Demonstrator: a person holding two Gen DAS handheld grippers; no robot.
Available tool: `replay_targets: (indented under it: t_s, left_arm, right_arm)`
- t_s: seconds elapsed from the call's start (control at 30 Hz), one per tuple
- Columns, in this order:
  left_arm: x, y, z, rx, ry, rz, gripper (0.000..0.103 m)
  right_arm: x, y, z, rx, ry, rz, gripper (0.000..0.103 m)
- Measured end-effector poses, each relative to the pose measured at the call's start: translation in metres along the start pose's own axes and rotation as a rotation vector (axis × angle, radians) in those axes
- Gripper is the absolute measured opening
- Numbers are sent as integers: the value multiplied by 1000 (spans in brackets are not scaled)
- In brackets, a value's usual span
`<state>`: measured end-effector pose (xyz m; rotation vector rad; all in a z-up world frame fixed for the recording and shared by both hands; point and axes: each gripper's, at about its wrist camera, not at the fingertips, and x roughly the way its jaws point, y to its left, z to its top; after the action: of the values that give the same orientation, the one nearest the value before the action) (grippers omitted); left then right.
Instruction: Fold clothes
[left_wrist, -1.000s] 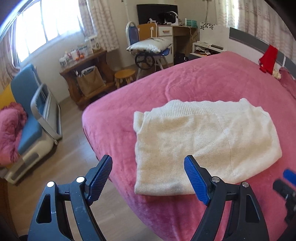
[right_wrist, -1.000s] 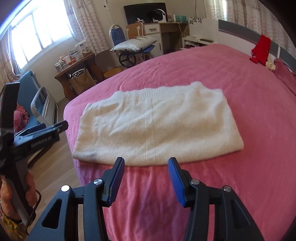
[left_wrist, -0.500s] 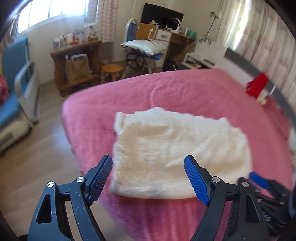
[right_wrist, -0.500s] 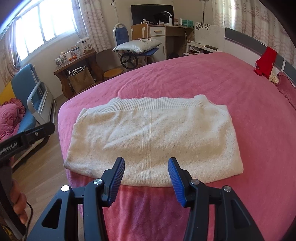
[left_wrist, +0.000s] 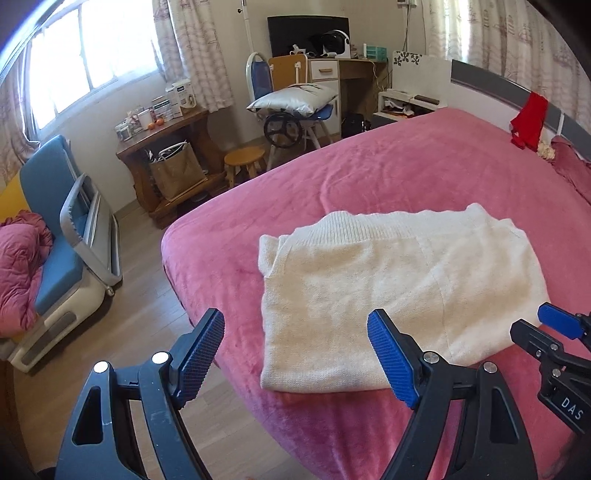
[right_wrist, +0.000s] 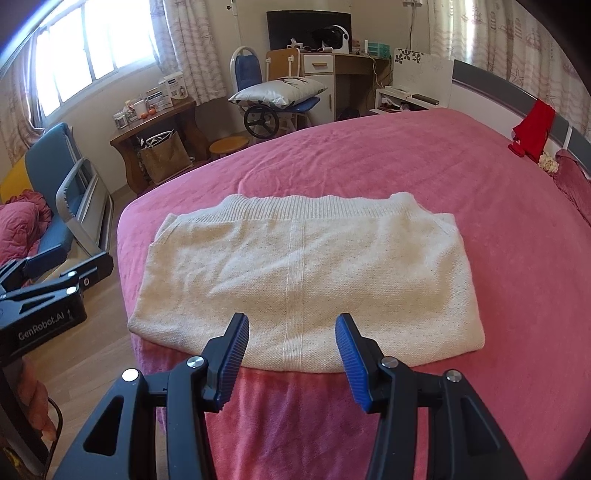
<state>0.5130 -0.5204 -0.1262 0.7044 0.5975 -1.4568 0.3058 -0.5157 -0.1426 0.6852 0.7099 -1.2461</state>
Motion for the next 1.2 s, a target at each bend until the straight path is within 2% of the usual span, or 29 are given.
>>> replay_targets:
  t_s: [0.1,0.17,0.3,0.4,0.43,0.53,0.6,0.77,0.97,1.2]
  left_arm:
    - [-1,-1,-3,-5,-10,-30,82]
    - [0,-8,-4,30,7,-7,84]
    - [-1,-24,-12,119,0,143,85]
    - [-7,-35,-21,182,-58,282,85]
    - [-8,-36,-22,185,-60,265,85]
    - [-5,-25,-18,116,18,105,85]
    - [-1,-19,-16,78,47,67,85]
    - [3,-9,-14,24,72,9,85]
    - [2,-14,-15,15,97,-54,85]
    - [-1,-14,-13,4,88,-58,85]
  right_arm:
    - [2,-3,0,8,4,0,51]
    - [3,-4,-1,5,5,-1,51]
    - [4,-3,-2,6,6,-1,51]
    - [4,-3,-4,5,9,-2,51]
    - [5,-3,-4,5,11,-2,51]
    - [6,-4,-6,11,12,2,51]
    - [5,-6,-7,14,12,2,51]
    - [5,-9,-7,22,10,-3,51]
    - [6,-5,-9,12,13,-5,51]
    - [7,-5,-10,10,15,-6,51]
